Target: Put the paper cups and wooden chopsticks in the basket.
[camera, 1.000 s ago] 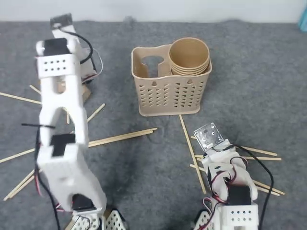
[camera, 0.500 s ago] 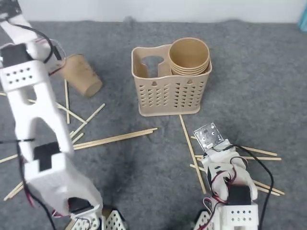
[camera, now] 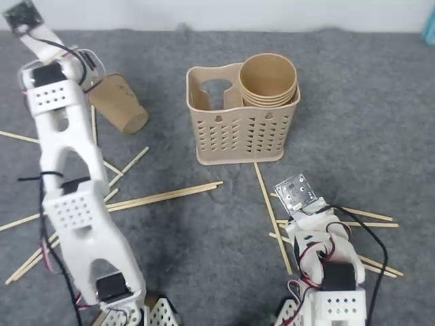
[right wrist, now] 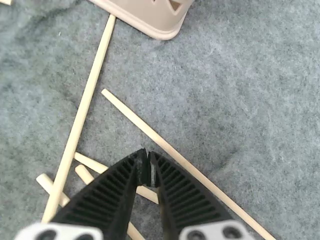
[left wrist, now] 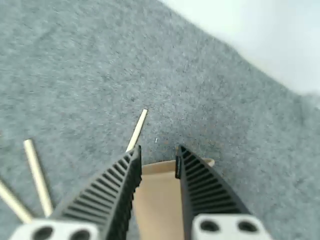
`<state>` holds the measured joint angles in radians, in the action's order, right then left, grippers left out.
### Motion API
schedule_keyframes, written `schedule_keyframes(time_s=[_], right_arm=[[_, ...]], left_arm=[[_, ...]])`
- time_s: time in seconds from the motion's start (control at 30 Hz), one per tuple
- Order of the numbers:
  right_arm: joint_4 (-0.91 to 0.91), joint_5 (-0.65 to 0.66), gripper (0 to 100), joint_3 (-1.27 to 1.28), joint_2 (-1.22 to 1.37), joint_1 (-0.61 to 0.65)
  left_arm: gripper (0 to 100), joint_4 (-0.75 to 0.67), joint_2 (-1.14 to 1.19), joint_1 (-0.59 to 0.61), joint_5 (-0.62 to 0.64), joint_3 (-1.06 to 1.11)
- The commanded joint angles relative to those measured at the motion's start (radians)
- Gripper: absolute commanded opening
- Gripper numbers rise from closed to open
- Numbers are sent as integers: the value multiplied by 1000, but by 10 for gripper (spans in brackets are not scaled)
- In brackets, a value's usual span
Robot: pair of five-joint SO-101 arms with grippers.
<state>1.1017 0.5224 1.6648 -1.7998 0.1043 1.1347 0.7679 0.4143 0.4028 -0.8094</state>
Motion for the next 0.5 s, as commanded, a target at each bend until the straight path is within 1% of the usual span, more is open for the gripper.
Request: schedule_keyframes(time_s=[0.0,0.1,0.37,0.47], right_arm=[[-22,18,9,18,-12,1],[-31,18,9,18,-12,1],[-33,18,9,18,-10,1],[-30,18,9,18,-10,1]], left_arm=[[116,46,92,-23,15,-174],[116,167,184,-46,11,-320],[116,623,322,-120,9,-727],[112,628,330,-123,-15,-733]])
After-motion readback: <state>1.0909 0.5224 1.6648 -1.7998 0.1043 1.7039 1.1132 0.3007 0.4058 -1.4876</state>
